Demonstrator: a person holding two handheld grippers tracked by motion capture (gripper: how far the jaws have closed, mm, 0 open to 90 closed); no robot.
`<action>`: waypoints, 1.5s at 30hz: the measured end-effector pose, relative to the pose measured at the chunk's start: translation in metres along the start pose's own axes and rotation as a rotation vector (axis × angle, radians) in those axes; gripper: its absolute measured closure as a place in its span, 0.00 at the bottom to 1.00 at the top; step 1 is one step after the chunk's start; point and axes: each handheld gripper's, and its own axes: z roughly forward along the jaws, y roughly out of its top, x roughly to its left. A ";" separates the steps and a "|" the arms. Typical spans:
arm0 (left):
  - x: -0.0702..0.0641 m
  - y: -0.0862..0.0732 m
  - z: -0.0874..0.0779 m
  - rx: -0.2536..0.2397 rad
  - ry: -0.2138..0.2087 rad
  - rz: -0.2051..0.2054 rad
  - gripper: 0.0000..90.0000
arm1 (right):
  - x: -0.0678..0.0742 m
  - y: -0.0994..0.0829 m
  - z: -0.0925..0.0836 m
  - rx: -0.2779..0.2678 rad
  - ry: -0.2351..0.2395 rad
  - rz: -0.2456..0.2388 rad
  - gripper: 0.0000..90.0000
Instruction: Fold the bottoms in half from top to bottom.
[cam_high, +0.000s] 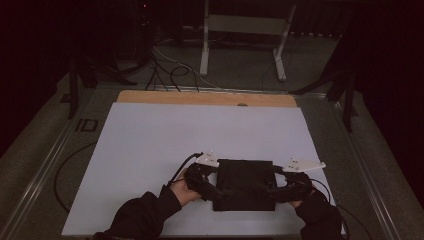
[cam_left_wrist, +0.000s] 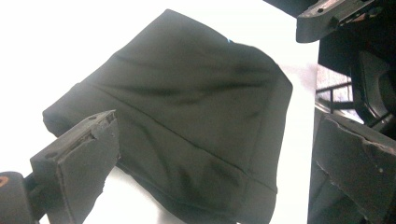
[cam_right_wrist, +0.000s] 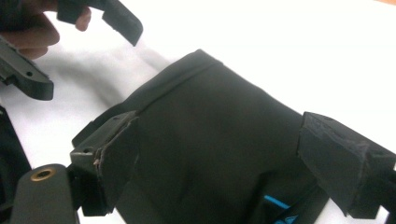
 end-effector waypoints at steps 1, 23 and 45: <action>0.000 0.001 -0.001 -0.005 0.011 0.003 0.02 | -0.001 0.001 -0.001 -0.007 -0.005 -0.002 0.15; 0.027 0.008 0.001 -0.095 0.136 -0.093 0.01 | -0.029 0.021 0.007 -0.035 -0.141 0.019 0.15; 0.056 -0.012 0.031 -0.057 0.146 -0.182 0.01 | -0.050 -0.010 0.036 0.043 -0.188 0.108 0.15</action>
